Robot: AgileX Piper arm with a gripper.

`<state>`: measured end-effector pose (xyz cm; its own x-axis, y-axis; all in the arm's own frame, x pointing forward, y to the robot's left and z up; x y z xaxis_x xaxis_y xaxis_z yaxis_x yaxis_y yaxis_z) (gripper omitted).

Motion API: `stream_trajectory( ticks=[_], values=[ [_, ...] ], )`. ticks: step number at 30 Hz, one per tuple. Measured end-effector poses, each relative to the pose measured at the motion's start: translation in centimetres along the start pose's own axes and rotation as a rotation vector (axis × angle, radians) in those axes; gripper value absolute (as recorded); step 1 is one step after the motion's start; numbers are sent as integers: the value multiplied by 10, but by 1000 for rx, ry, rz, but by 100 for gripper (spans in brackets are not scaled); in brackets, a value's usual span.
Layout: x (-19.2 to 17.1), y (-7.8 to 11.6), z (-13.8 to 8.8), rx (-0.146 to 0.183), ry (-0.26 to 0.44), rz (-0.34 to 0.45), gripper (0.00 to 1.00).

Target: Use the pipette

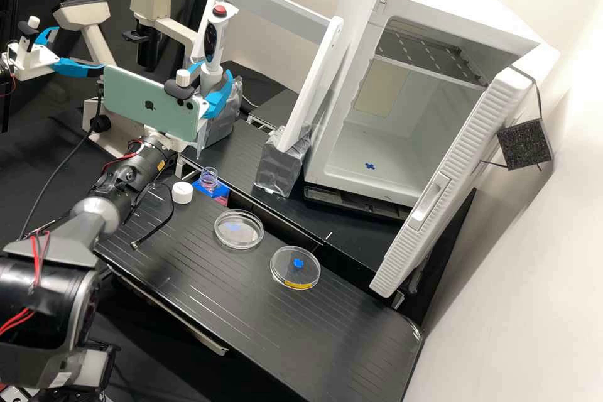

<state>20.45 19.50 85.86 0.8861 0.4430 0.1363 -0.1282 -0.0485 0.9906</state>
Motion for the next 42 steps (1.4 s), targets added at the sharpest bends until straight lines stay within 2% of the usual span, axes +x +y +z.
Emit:
stream_trajectory(
  ticks=[10,12,15,16,17,18,19,21,26,36,42],
  values=[
    [-31,28,24,-64,6,-2,0],
    [-38,32,31,-64,0,-8,0],
    [-48,41,42,-86,-26,-8,0],
    [-53,45,48,-72,-46,-6,0],
    [-55,47,50,-84,-55,-2,0],
    [-60,51,55,-68,-69,8,0],
    [-63,54,58,-74,-84,18,0],
    [-68,61,65,-62,-103,43,0],
    [-76,72,71,-73,-116,104,0],
    [-78,72,66,-90,-66,107,0],
    [-77,70,67,-80,-66,96,0]
  ],
)
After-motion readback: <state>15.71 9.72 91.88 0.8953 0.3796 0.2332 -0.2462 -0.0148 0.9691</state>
